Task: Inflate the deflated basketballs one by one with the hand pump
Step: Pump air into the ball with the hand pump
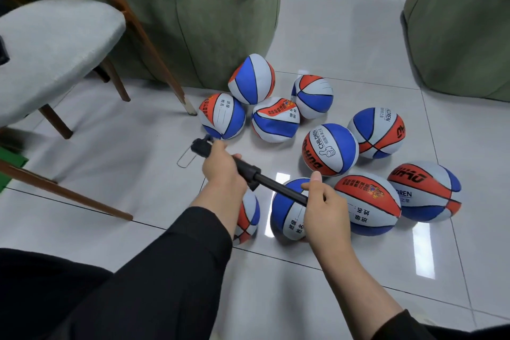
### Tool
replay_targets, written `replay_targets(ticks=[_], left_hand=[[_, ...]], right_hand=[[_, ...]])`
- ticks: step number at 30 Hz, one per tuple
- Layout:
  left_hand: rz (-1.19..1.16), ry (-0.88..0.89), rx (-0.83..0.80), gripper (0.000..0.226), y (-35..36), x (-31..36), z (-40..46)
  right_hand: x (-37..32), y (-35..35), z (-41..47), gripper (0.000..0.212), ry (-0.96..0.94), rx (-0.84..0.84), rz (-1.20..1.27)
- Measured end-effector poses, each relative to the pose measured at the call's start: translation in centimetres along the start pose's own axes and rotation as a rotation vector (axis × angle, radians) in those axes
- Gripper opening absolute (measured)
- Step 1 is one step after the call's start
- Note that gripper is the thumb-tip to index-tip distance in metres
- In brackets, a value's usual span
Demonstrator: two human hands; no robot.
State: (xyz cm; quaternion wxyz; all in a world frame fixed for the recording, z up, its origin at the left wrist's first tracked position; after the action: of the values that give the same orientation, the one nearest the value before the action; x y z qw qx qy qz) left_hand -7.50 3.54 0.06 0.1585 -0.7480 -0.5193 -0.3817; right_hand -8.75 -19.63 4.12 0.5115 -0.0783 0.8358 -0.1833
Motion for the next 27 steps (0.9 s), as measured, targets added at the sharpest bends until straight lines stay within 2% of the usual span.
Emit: replay_targets(ticks=[4, 12, 17, 23, 27], left_hand=[[-0.002, -0.001, -0.020, 0.021, 0.4, -1.2, -0.9], [0.030, 0.000, -0.062, 0.027, 1.1, -5.1, -4.3], [0.058, -0.010, -0.085, 0.026, 1.3, -3.8, -4.0], [0.003, -0.011, -0.019, 0.018, 0.2, 0.0, -0.7], [0.021, 0.004, -0.022, 0.017, 0.2, 0.1, -0.3]], right_hand=[[0.2, -0.1, -0.4, 0.048, 0.031, 0.013, 0.002], [-0.8, 1.5, -0.8, 0.052, -0.020, 0.001, -0.012], [-1.5, 2.1, -1.4, 0.054, -0.043, -0.053, -0.040], [-0.7, 0.8, -1.0, 0.052, -0.030, -0.030, -0.021], [-0.7, 0.4, -1.3, 0.049, -0.014, -0.008, -0.016]])
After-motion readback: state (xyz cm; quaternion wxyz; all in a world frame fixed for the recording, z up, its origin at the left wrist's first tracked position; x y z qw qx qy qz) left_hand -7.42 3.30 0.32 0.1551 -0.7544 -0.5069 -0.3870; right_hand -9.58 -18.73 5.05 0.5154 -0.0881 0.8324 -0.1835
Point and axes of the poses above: each hand's wrist, its own z-axis towards the middle knuckle, its own y-axis out of the palm, x = y × z, the point moved 9 cm from there along z, towards the middle knuckle, and after that the axes turned 7 degrees about y, right-handed, at the moved point
